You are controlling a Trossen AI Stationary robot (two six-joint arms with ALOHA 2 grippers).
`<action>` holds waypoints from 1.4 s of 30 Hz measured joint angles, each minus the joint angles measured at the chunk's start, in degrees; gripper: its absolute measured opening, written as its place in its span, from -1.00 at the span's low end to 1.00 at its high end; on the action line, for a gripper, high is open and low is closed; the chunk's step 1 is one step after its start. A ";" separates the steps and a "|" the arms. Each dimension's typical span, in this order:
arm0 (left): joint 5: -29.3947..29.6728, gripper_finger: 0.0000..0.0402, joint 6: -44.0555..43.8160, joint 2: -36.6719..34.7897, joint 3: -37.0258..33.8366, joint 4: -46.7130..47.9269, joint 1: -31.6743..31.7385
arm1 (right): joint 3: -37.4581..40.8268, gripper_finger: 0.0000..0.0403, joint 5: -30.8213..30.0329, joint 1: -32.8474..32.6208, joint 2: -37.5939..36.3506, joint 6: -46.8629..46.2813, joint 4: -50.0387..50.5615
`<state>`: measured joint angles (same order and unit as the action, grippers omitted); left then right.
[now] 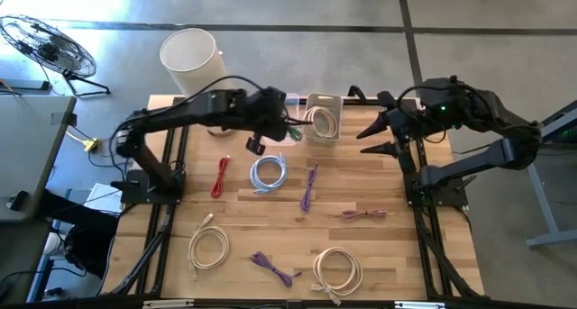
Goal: Pick & Place USB Port
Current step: Put the green charger cable into the transparent bin
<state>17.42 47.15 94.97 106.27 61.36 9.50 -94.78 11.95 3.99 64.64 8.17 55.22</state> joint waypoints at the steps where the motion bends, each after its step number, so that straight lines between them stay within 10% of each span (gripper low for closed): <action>1: 1.09 -0.95 0.99 1.35 1.05 2.13 0.44 | 0.00 -0.24 0.04 0.02 -0.02 -0.52 0.04; 42: 10.07 -0.96 53.03 18.50 1.88 2.01 10.42 | 0.00 -0.24 0.52 -0.04 0.22 -3.22 5.59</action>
<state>27.49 100.19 113.47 108.16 63.36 19.93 -94.78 12.47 3.95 64.86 4.95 60.82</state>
